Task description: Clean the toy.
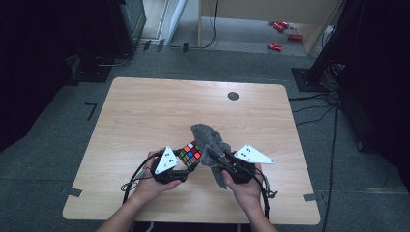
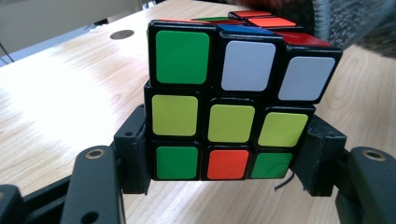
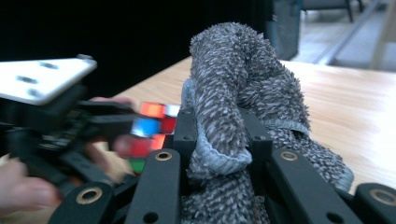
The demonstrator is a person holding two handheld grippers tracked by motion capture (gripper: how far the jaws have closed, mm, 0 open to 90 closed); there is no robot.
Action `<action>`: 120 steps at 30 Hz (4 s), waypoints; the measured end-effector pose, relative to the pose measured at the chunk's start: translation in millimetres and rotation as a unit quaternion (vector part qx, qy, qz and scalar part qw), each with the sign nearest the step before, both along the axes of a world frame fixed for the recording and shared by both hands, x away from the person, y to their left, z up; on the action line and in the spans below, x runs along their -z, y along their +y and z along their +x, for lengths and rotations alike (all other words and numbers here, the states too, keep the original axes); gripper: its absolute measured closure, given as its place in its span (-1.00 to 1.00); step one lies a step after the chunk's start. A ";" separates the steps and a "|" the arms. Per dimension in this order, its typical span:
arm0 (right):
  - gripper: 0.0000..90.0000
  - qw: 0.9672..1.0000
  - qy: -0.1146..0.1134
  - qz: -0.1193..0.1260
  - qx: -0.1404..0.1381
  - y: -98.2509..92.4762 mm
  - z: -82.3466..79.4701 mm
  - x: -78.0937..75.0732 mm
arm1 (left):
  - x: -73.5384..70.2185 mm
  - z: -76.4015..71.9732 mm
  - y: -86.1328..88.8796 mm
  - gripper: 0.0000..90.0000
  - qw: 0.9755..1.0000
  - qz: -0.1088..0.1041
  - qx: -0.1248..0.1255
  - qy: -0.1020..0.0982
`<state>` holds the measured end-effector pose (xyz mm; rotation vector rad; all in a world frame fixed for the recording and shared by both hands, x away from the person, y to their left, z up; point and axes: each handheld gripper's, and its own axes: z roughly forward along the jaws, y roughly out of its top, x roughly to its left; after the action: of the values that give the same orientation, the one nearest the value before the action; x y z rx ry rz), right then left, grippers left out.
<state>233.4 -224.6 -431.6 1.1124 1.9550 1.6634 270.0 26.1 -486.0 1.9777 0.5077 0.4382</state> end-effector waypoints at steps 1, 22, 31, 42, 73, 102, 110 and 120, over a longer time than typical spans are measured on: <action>0.64 1.000 -0.001 0.003 -0.008 2.9 -1.4 -1.1 | 0.2 -0.9 -1.9 -0.22 1.000 0.008 0.003 -0.003; 0.62 1.000 0.022 -0.004 0.015 -3.2 4.2 5.3 | -1.6 -7.5 -8.6 -0.22 0.999 0.034 0.000 -0.025; 0.62 1.000 0.013 -0.017 -0.015 15.3 -0.4 6.4 | -6.2 -12.0 -8.4 -0.22 0.999 0.018 0.015 -0.026; 0.61 1.000 0.007 -0.007 0.025 -4.1 2.5 3.7 | -5.9 -9.3 -7.7 -0.22 1.000 0.017 0.011 -0.021; 0.60 0.999 0.001 -0.017 0.034 -2.4 3.3 6.4 | -11.4 -13.1 -1.7 -0.22 0.999 -0.024 0.025 -0.035; 0.61 0.994 0.057 0.084 -0.039 -7.6 12.9 23.8 | -17.5 -5.0 16.5 -0.22 0.995 -0.096 0.024 -0.009; 0.60 0.994 0.070 0.070 -0.035 -8.1 15.5 25.7 | -20.9 -3.9 19.2 -0.22 0.993 -0.111 0.026 -0.007; 0.60 0.992 0.076 0.084 -0.048 -5.4 15.5 29.4 | -21.5 -4.4 20.3 -0.22 0.994 -0.109 0.028 -0.006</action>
<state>248.9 -230.0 -461.0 1.2579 2.0189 1.8733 265.6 46.4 -464.5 1.7741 0.4695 0.3450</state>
